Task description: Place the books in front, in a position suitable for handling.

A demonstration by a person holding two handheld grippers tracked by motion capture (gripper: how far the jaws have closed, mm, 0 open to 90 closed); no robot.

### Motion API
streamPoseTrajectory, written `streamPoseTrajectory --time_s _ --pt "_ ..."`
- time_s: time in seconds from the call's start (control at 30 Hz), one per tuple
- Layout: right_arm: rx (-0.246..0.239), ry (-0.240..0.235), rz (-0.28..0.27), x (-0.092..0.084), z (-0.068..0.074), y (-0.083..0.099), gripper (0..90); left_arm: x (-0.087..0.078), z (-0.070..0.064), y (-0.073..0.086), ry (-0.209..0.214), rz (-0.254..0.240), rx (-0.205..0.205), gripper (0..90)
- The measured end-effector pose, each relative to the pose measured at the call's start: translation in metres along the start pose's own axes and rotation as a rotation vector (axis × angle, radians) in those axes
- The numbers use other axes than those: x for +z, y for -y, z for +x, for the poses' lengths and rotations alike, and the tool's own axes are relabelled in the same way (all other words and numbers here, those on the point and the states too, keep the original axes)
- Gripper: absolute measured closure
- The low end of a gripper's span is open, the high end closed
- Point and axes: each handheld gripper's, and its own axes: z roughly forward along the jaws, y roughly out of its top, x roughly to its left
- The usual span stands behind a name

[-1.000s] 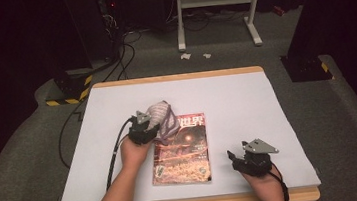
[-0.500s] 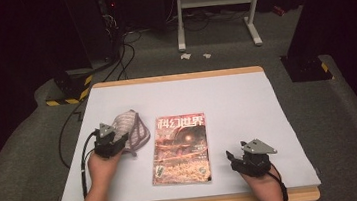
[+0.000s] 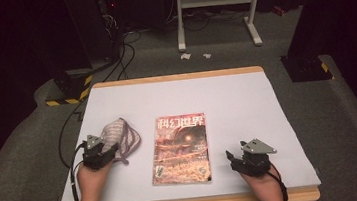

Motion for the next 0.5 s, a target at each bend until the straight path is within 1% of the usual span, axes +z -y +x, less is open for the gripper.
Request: streamPoseTrajectory --time_s 0.03,0.13,0.2,0.27,0.37,0.5 --pt "0.002 0.0 0.0 0.0 0.0 0.0 35.0 0.0 0.0 0.0 0.002 -0.007 -0.001 56.4" --pt "0.001 -0.003 -0.001 0.0 0.0 0.0 35.0 -0.004 0.001 -0.001 0.006 -0.012 -0.012 43.9" --pt "0.0 -0.005 0.001 0.0 0.001 0.0 35.0 -0.006 0.002 -0.003 0.014 -0.016 -0.006 37.7" --pt "-0.001 -0.005 0.004 0.002 0.002 0.0 34.9 -0.011 0.002 -0.005 0.004 -0.029 0.009 35.4" --pt "0.0 -0.005 0.003 0.002 0.002 -0.001 34.9 -0.021 -0.001 -0.008 0.003 -0.075 0.008 32.6" --pt "-0.006 -0.009 0.003 0.004 0.003 -0.002 34.9 -0.031 -0.01 -0.014 0.005 -0.103 0.043 30.3"
